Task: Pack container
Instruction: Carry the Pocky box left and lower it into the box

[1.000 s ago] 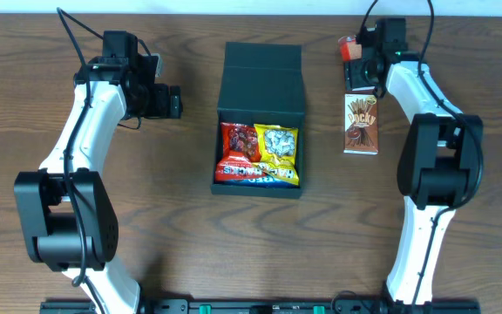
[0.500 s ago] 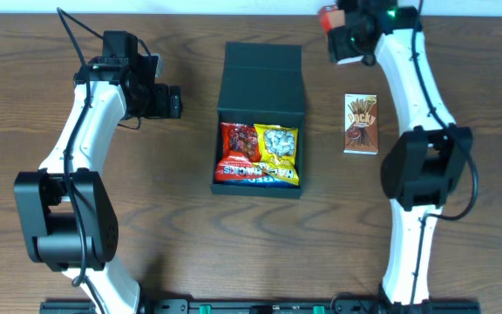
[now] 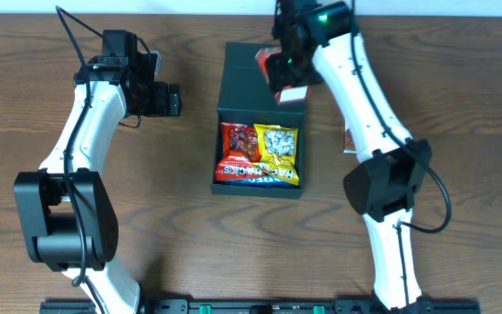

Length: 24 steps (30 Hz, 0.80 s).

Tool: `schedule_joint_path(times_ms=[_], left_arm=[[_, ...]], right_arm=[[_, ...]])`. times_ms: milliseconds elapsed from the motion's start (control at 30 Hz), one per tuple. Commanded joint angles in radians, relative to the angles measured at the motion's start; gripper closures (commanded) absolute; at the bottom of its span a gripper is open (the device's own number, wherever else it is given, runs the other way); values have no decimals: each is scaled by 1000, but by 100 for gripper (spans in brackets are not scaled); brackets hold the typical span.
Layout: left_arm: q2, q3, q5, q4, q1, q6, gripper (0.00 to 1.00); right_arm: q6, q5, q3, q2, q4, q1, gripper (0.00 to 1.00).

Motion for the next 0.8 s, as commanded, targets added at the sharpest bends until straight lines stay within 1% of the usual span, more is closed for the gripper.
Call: schedule_joint_path(times_ms=[0, 100, 400, 500, 567, 767], left_arm=[[-17, 26, -20, 6, 4, 12, 5], [-17, 26, -19, 8, 4, 14, 5], [-17, 26, -20, 8, 4, 23, 5], [-17, 26, -19, 8, 4, 22, 5], [-17, 26, -19, 8, 4, 22, 5], [-17, 26, -19, 11, 4, 22, 5]], right_arm=[[110, -25, 20, -5, -37, 46, 34], [158, -29, 20, -5, -85, 89, 34], [163, -74, 20, -5, -206, 196, 34], [194, -74, 20, -5, -242, 215, 34], [200, -75, 19, -5, -246, 223, 37], [256, -76, 19, -5, -245, 237, 39]])
